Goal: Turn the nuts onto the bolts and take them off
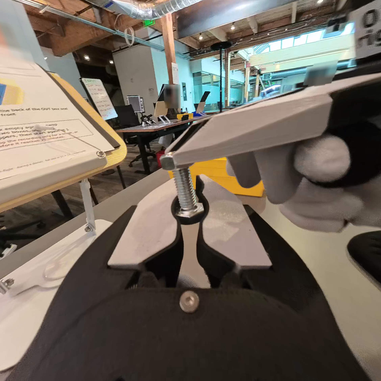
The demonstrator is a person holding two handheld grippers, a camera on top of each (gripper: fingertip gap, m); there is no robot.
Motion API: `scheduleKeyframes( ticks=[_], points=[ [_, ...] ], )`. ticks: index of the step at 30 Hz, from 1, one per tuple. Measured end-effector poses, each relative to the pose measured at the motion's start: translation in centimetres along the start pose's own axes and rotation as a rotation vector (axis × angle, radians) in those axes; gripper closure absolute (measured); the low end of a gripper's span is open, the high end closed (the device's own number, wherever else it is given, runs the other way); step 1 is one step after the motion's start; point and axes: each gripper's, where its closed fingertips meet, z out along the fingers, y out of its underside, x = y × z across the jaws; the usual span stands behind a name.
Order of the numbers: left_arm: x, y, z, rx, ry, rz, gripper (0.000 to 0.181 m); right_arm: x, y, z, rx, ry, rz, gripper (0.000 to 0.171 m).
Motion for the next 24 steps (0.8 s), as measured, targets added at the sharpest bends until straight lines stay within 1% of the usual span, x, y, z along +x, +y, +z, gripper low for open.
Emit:
scheduleKeyframes(
  ticks=[6, 9, 12, 13, 14, 17, 18, 19, 22, 24],
  points=[
    [-1.1, 0.9, 0.1, -0.015, -0.143, 0.024, 0.172, 0.6, 0.6, 0.2, 0.101, 0.315, -0.006, 0.155],
    [-1.4, 1.4, 0.0, -0.024, -0.157, 0.05, 0.172, 0.7, 1.1, 0.2, 0.109, 0.369, -0.013, 0.155],
    [-1.1, 1.2, 0.0, -0.012, -0.144, 0.066, 0.172, 0.5, 1.1, 0.1, 0.099, 0.351, -0.025, 0.155],
    [-0.8, 1.1, 0.1, -0.007, -0.13, 0.064, 0.172, 0.5, 1.1, -0.1, 0.091, 0.336, -0.033, 0.152],
    [-0.7, 0.9, 0.0, 0.002, -0.121, 0.065, 0.172, 0.3, 0.9, -0.4, 0.092, 0.315, -0.048, 0.146],
    [-0.5, 0.5, -0.1, 0.021, -0.082, 0.041, 0.172, -0.5, -0.8, -1.7, 0.148, 0.192, -0.094, 0.146],
    [-0.3, 0.3, -0.1, 0.031, -0.065, 0.025, 0.172, -0.4, -1.8, -2.5, 0.199, 0.14, -0.101, 0.155],
    [0.0, 0.2, -0.1, 0.037, -0.033, 0.012, 0.172, -0.3, -2.6, -3.1, 0.233, 0.075, -0.108, 0.16],
    [1.3, -0.6, -0.2, 0.06, 0.071, -0.021, 0.172, -0.8, -3.6, -4.5, 0.234, -0.234, -0.117, 0.158],
    [2.7, -1.2, -0.4, 0.074, 0.169, -0.036, 0.172, -1.4, -3.7, -5.3, 0.179, -0.484, -0.091, 0.153]
  ],
)
